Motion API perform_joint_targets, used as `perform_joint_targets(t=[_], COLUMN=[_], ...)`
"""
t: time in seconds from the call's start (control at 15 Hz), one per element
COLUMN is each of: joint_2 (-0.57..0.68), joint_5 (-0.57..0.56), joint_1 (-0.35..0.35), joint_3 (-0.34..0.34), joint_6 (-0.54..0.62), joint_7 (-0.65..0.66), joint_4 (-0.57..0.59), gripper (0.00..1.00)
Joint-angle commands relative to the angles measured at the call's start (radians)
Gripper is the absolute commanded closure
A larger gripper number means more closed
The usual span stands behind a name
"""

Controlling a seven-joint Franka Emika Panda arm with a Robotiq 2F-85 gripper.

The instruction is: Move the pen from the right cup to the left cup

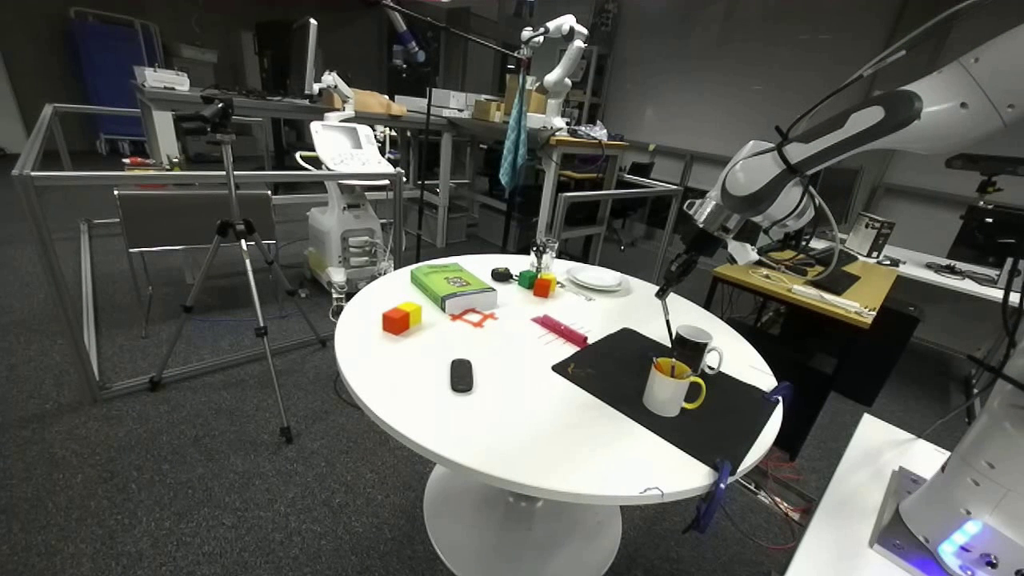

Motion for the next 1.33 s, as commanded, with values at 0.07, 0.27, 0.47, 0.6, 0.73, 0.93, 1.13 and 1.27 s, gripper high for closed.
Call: perform_joint_targets(t=[0.07,0.27,0.47,0.6,0.73,0.93,1.13,1.27], joint_2=[0.019,0.025,0.032,0.042,0.052,0.064,0.071,0.073], joint_5=[-0.042,-0.055,-0.071,-0.079,-0.089,-0.101,-0.137,-0.199], joint_1=[0.003,0.005,0.009,0.011,0.013,0.016,0.017,0.017], joint_3=[0.012,0.023,0.036,0.046,0.058,0.072,0.081,0.078], joint_6=[0.018,0.030,0.052,0.065,0.078,0.097,0.120,0.129], joint_7=[-0.002,0.004,0.013,0.013,0.011,0.007,0.016,0.039], joint_4=[0.004,-0.005,-0.019,-0.025,-0.032,-0.035,-0.043,-0.051], gripper=[0.98,0.98,0.98,0.98,0.98,0.98,0.98,0.98])
